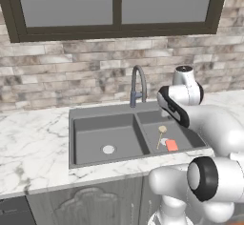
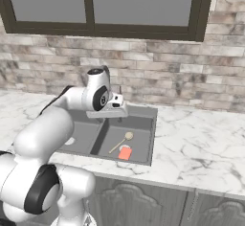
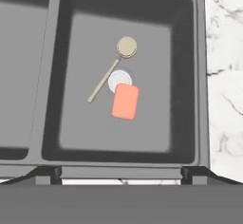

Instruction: Pick up the dish brush and bar soap from the sink, and place them back in the cabinet, and close the cabinet door.

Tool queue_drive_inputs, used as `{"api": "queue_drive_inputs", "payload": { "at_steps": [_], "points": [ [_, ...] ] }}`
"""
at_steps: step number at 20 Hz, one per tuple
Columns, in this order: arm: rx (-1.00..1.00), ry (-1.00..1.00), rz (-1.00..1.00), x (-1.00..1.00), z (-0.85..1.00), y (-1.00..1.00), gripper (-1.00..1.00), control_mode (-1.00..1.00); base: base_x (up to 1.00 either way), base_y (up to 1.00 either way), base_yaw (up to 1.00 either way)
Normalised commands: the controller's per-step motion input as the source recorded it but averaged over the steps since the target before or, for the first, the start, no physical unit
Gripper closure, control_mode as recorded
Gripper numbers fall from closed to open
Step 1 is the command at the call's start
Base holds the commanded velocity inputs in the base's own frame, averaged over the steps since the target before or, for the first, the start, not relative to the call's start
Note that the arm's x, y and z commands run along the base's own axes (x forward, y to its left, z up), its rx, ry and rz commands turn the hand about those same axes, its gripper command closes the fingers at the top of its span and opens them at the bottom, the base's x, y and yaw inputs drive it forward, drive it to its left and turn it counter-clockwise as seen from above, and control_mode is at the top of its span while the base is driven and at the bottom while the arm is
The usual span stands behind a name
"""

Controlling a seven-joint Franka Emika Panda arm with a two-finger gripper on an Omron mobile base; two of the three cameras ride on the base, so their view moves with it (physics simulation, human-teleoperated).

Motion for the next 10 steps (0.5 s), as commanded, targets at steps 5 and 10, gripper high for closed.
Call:
{"api": "queue_drive_inputs", "payload": {
  "at_steps": [5,10],
  "points": [
    [0.00,0.00,0.00,0.15,-0.35,-0.15,-1.00,-1.00,0.00,0.00,0.00],
    [0.02,0.00,0.00,0.17,-0.38,-0.12,-1.00,-1.00,0.00,0.00,0.00]
  ]
}}
